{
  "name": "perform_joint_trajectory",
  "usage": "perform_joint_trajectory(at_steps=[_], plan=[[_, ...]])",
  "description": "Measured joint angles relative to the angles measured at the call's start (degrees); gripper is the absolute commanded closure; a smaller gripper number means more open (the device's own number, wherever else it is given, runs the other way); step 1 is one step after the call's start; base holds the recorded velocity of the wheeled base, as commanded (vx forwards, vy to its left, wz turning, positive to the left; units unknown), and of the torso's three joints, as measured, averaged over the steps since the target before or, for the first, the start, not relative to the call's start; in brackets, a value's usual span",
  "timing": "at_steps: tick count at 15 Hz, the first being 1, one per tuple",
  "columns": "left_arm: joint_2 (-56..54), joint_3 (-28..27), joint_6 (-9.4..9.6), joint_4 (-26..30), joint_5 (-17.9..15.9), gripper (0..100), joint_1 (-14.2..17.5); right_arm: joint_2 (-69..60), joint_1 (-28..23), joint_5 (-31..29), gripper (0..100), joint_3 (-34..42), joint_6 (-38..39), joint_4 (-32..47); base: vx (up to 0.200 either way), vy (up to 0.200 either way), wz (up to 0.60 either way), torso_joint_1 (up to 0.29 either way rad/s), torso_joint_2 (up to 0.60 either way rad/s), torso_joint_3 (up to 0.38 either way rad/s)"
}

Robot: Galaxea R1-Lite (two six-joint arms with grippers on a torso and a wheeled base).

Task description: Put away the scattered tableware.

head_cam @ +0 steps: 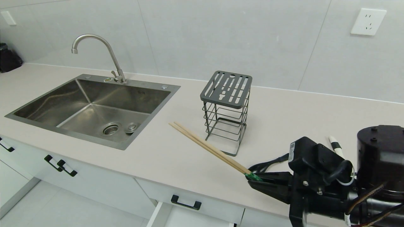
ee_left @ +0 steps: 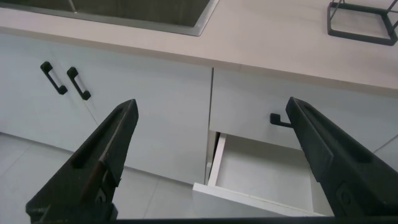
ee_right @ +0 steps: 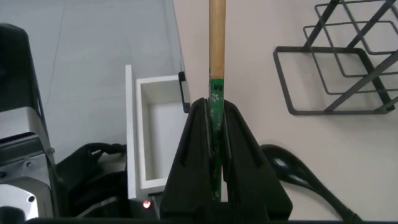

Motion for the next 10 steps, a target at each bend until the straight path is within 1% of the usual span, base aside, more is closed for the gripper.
perform_joint_trajectory(at_steps=[3, 6, 7, 10], plan=[[0.0, 0.0, 0.00, 0.0, 0.0, 0, 0.0, -1.7, -0.4, 0.1, 100, 0.8, 2.4, 0.0, 0.000, 0.000, 0.00, 0.000, 0.00, 0.000], [0.0, 0.0, 0.00, 0.0, 0.0, 0, 0.0, -2.6, -2.2, 1.8, 100, 1.6, 2.9, 0.5, 0.000, 0.000, 0.00, 0.000, 0.00, 0.000], [0.0, 0.0, 0.00, 0.0, 0.0, 0, 0.0, -2.8, -1.9, 2.3, 100, 2.3, 3.0, 0.4, 0.000, 0.000, 0.00, 0.000, 0.00, 0.000], [0.0, 0.0, 0.00, 0.0, 0.0, 0, 0.0, -2.3, 2.9, 5.2, 100, 4.4, 5.1, 0.1, 0.000, 0.000, 0.00, 0.000, 0.00, 0.000]])
